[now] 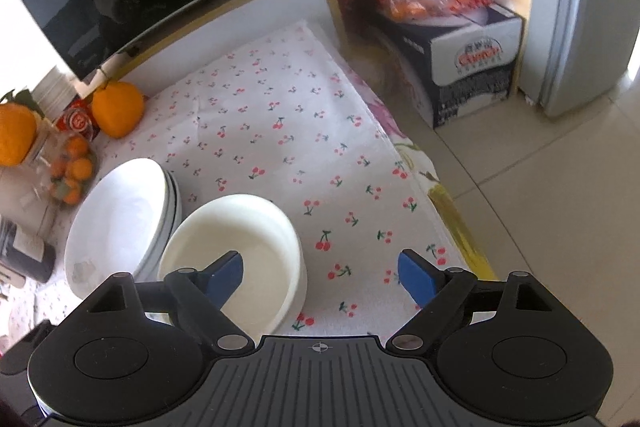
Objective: Organize plates and bowls
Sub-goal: 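Close both grippers on the rim of the stacked bowls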
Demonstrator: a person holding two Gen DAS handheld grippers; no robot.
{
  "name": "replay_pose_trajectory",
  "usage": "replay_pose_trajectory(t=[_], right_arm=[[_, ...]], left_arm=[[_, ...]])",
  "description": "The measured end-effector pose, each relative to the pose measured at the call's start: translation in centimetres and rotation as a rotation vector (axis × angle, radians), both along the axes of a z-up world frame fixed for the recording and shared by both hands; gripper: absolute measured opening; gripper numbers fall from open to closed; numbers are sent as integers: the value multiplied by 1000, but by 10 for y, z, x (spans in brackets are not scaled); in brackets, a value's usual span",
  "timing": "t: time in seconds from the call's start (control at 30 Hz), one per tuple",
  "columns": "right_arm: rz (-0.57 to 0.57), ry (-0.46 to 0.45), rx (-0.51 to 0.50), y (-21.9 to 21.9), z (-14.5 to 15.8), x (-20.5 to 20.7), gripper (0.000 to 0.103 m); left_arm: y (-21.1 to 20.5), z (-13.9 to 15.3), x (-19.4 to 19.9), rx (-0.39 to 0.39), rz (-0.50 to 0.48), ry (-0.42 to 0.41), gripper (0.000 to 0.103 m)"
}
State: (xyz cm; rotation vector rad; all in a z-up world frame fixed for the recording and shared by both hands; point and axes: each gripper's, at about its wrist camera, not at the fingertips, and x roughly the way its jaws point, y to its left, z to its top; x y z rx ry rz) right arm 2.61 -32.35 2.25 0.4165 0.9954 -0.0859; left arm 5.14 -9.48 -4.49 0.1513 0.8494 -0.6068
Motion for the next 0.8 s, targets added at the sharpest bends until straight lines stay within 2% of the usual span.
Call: replay_pose_trajectory(t=[0.13,0.37,0.53,0.67,0.8], right_arm=[[32,-26,43,0,-7,2,87],[35,10,111,6,-21,11,86],[31,49,120,10,-29,13,87],[37,68,98,14,-33,16,86],[15,81,127,12,-37,16,86]], left_arm=[[-4,-2,-4,-2,-62,-34,102],[-16,-12,-5,10,-115,-19,102],[-20,-16,-3,19,-119,-13,102],[-20,-16,0,-2,-115,-4,101],[-23,-16,2,-28,-114,4,99]])
